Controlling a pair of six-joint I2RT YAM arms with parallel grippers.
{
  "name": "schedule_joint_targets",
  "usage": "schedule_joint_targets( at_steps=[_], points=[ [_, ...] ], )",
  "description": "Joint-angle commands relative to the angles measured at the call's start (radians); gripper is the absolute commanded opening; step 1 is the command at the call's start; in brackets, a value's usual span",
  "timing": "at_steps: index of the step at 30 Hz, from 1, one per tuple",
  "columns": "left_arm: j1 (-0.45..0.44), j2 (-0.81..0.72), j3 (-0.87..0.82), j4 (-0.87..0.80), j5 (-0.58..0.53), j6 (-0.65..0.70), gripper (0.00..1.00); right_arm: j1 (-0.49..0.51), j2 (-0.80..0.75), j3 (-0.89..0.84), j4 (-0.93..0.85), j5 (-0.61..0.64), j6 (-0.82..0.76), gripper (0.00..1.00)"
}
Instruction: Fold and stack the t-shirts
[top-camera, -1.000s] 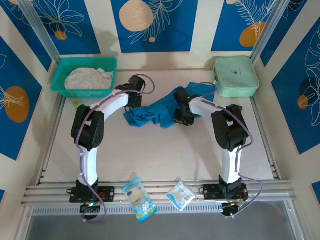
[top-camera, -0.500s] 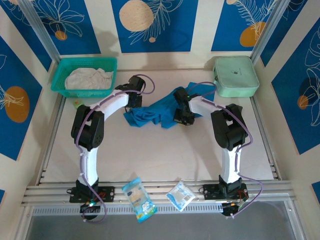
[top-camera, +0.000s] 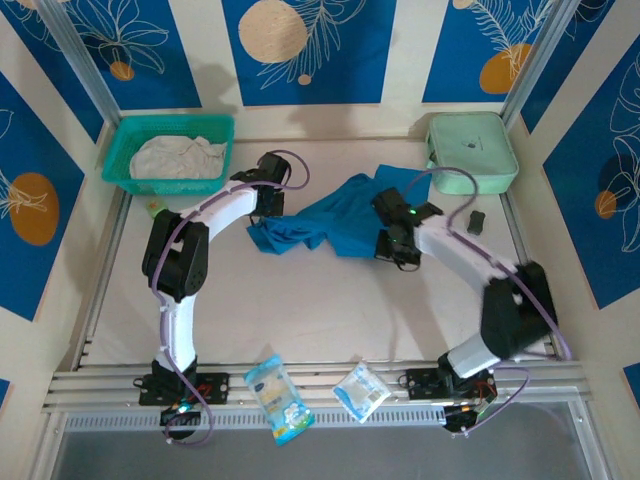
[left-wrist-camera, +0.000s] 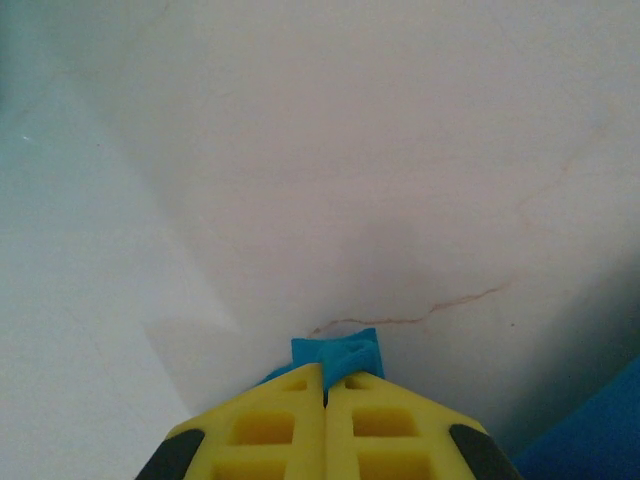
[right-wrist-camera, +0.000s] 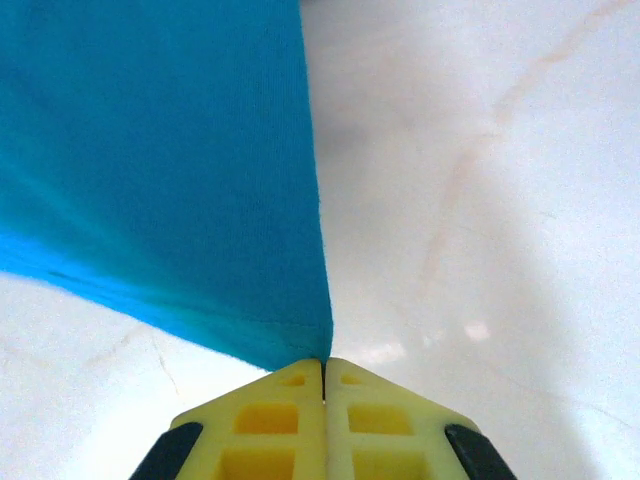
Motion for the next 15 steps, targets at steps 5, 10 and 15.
schedule_joint_targets(
  at_steps=[5,10,15],
  points=[
    [-0.003,-0.044,0.0,0.0,0.062,-0.019,0.0,-0.106,-0.275,-0.158,-0.212,0.004,0.069,0.0],
    [-0.032,-0.08,0.002,-0.027,0.099,-0.022,0.0,-0.137,-0.356,-0.162,-0.263,-0.024,0.122,0.0],
    [-0.119,-0.182,-0.013,-0.12,0.105,-0.043,0.0,-0.15,-0.35,-0.177,-0.263,0.003,0.147,0.0]
  ],
)
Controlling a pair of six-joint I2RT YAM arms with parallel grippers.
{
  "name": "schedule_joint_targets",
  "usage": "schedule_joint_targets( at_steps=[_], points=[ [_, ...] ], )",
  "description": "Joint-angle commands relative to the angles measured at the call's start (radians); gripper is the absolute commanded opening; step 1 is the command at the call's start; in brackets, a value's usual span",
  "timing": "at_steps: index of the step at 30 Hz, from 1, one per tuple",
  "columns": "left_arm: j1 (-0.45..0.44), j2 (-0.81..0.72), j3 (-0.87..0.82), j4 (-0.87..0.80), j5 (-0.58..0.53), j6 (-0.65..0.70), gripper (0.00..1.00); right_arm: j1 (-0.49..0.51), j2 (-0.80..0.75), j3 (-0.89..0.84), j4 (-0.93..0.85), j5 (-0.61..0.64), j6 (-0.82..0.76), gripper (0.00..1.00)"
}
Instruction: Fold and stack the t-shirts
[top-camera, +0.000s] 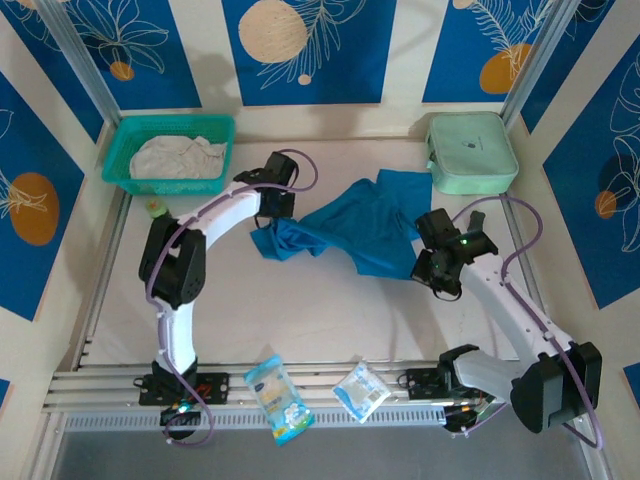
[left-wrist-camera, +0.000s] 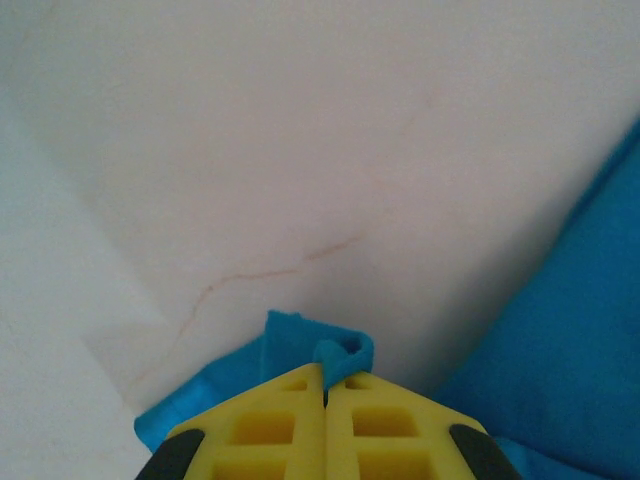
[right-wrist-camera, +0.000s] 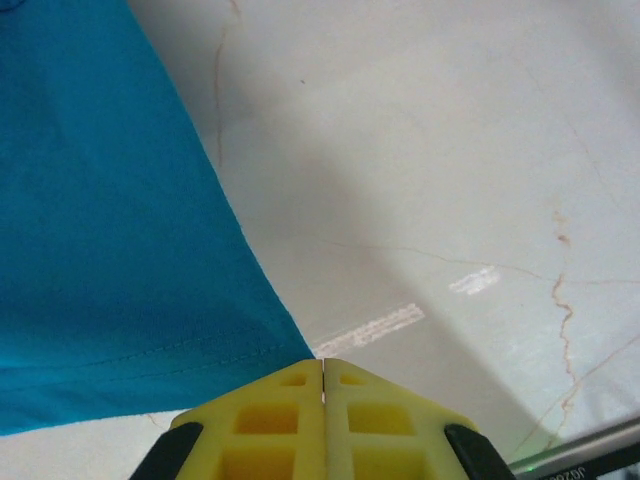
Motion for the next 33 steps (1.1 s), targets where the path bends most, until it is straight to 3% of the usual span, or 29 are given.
schedule_joint_targets(
  at_steps=[1,10,13,16,19,20,21,24,29,33],
  points=[
    [-0.064,-0.129,-0.016,-0.11,-0.001,-0.04,0.0,-0.017,-0.002,-0.023,-0.052,0.024,0.047,0.0],
    [-0.295,-0.453,-0.249,-0.371,-0.049,-0.285,0.0,-0.091,0.007,-0.057,0.012,0.044,0.016,0.0],
    [-0.361,-0.523,-0.416,-0.352,-0.017,-0.412,0.0,-0.105,0.012,-0.079,0.04,0.031,0.002,0.0],
    [-0.398,-0.538,-0.609,-0.223,0.036,-0.512,0.0,-0.109,0.017,-0.104,0.062,0.015,-0.006,0.0],
    [-0.444,-0.506,-0.706,-0.092,0.07,-0.571,0.22,-0.111,0.012,-0.115,0.073,0.014,-0.006,0.0],
    [-0.46,-0.493,-0.703,-0.084,0.072,-0.577,0.34,-0.111,0.006,-0.115,0.074,0.022,-0.006,0.0],
    [-0.475,-0.486,-0.683,-0.102,0.059,-0.576,0.46,-0.115,0.001,-0.112,0.072,0.032,-0.005,0.0],
    [-0.496,-0.498,-0.599,-0.206,-0.017,-0.562,0.7,-0.136,-0.009,-0.1,0.075,0.057,-0.018,0.0],
    [-0.47,-0.564,-0.502,-0.338,-0.129,-0.521,0.85,-0.21,0.01,-0.081,0.117,0.061,-0.068,0.0],
    [-0.366,-0.58,-0.466,-0.375,-0.157,-0.444,0.87,-0.271,0.053,-0.057,0.129,0.081,-0.101,0.0]
  ],
)
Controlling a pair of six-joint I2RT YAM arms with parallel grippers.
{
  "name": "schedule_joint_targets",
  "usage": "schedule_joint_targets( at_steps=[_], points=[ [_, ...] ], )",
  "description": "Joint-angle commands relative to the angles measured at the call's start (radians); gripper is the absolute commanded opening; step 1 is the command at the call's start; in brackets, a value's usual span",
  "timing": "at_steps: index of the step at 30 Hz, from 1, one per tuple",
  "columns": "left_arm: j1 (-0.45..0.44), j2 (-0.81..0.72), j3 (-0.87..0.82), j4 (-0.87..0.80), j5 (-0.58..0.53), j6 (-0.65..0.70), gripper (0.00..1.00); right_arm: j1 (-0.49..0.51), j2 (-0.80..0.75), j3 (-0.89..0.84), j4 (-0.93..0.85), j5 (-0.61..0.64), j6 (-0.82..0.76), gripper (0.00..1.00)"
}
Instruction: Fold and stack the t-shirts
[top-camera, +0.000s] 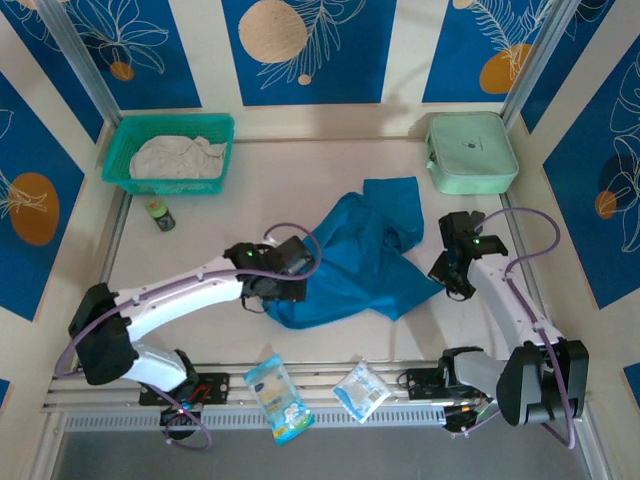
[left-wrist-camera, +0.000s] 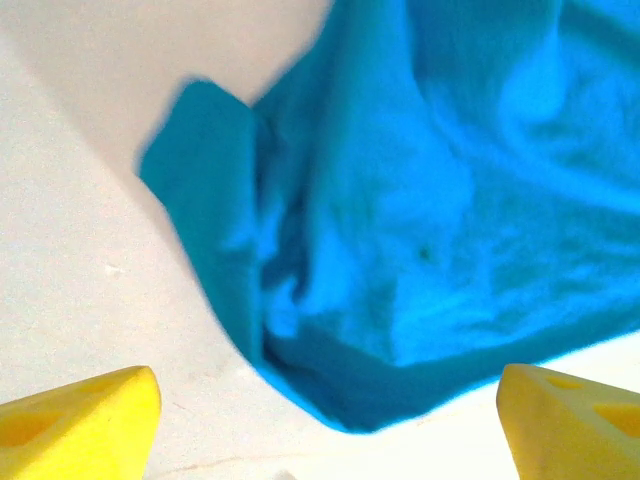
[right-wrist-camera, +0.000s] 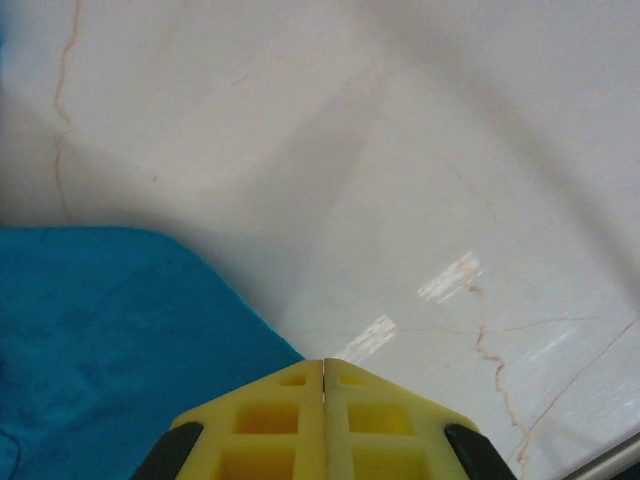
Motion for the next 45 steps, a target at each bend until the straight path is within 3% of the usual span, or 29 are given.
schedule_joint_targets(
  at_steps=[1,5,10,14,18,21,27,28,35,38,41,45],
  points=[
    [0.099,-0.015,0.021,-0.083,-0.067,0.083,0.87,-0.041,0.026,0.042,0.019,0.045,-0.041,0.0],
    [0.253,0.021,-0.014,0.042,0.027,0.169,0.82,-0.068,0.031,0.034,0.03,0.05,-0.046,0.0],
    [0.338,0.143,-0.046,0.235,0.174,0.219,0.78,-0.084,0.059,0.008,0.04,0.042,-0.041,0.0],
    [0.343,0.268,-0.033,0.344,0.258,0.236,0.72,-0.085,0.099,0.021,0.035,0.005,-0.054,0.43],
    [0.343,0.331,-0.036,0.393,0.297,0.233,0.62,-0.042,0.107,0.103,0.029,-0.017,-0.103,0.58],
    [0.343,0.357,-0.044,0.403,0.288,0.234,0.48,0.017,0.153,0.203,0.05,-0.061,-0.154,0.64],
    [0.344,0.39,-0.065,0.417,0.292,0.228,0.06,0.171,0.438,0.482,0.096,-0.121,-0.24,0.72],
    [0.344,0.389,-0.07,0.42,0.293,0.227,0.0,0.198,0.507,0.549,0.094,-0.114,-0.256,0.73],
    [0.344,0.302,-0.101,0.382,0.224,0.222,0.0,0.282,0.959,1.032,0.029,-0.108,-0.354,0.73],
    [0.347,0.233,-0.107,0.348,0.185,0.217,0.0,0.287,1.135,1.247,-0.024,-0.142,-0.396,0.66],
    [0.35,0.162,-0.101,0.301,0.138,0.22,0.0,0.287,1.274,1.429,-0.086,-0.193,-0.406,0.6],
    [0.353,0.082,-0.087,0.25,0.094,0.225,0.0,0.291,1.366,1.54,-0.102,-0.254,-0.39,0.58]
  ],
)
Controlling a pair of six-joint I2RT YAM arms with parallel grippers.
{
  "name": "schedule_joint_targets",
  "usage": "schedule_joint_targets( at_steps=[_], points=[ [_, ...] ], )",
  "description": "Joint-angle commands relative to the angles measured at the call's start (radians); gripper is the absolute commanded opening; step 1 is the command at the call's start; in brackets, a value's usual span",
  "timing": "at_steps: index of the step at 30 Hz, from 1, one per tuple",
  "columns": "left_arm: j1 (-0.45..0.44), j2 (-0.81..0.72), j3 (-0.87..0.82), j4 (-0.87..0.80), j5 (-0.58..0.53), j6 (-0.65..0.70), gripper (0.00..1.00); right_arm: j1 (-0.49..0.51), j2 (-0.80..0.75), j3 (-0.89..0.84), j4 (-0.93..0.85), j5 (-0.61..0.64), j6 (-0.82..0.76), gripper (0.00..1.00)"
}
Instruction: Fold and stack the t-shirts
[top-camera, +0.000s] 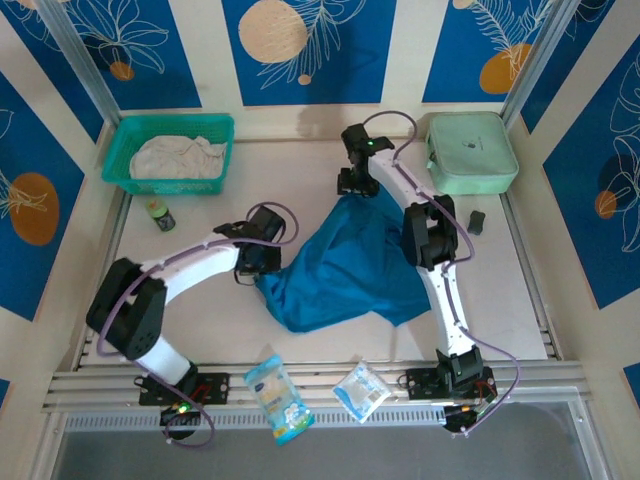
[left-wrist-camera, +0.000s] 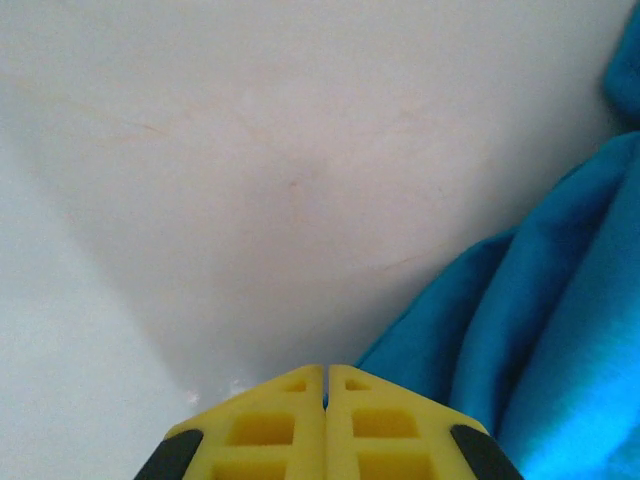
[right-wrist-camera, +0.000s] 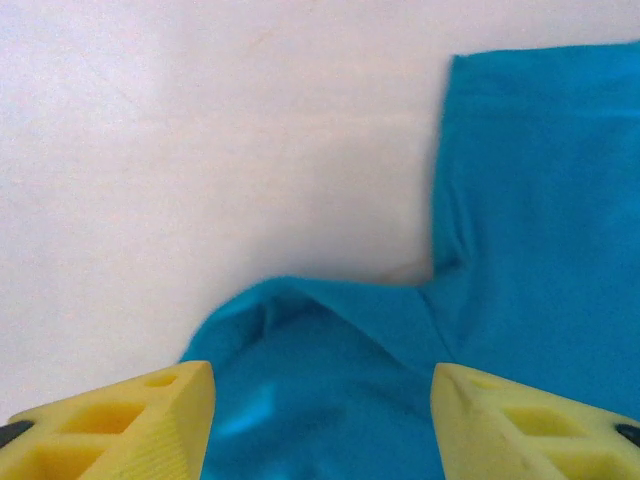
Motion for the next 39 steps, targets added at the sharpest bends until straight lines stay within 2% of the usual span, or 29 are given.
schedule_joint_targets(
  at_steps=[1,7,12,15,16,21,27,32,39],
  points=[
    [0.008,-0.066,0.019,-0.087,-0.073,-0.003,0.0,0.003,0.046,0.082,-0.078,-0.087,-0.006,0.56],
    [0.009,-0.15,0.019,-0.14,-0.13,-0.006,0.0,0.003,0.123,0.134,-0.086,-0.11,0.025,0.43],
    [0.013,-0.214,0.016,-0.18,-0.177,-0.006,0.0,-0.008,0.168,0.186,-0.108,-0.129,0.038,0.22],
    [0.018,-0.235,0.014,-0.198,-0.191,-0.006,0.0,-0.015,0.152,0.208,-0.117,-0.14,0.044,0.03],
    [0.019,-0.241,0.012,-0.202,-0.194,-0.006,0.0,-0.016,0.138,0.21,-0.117,-0.139,0.047,0.0],
    [0.021,-0.269,-0.001,-0.202,-0.202,-0.008,0.0,-0.016,-0.005,0.157,-0.095,-0.133,0.046,0.0],
    [0.031,-0.293,-0.006,-0.221,-0.243,-0.006,0.0,-0.022,-0.308,-0.173,0.046,-0.114,0.054,0.0],
    [0.036,-0.319,-0.02,-0.221,-0.26,-0.012,0.0,-0.027,-0.574,-0.584,0.176,-0.065,0.086,0.0],
    [0.031,-0.353,-0.107,-0.193,-0.185,-0.041,0.0,-0.027,-0.812,-1.072,0.271,0.0,0.202,0.0]
  ],
)
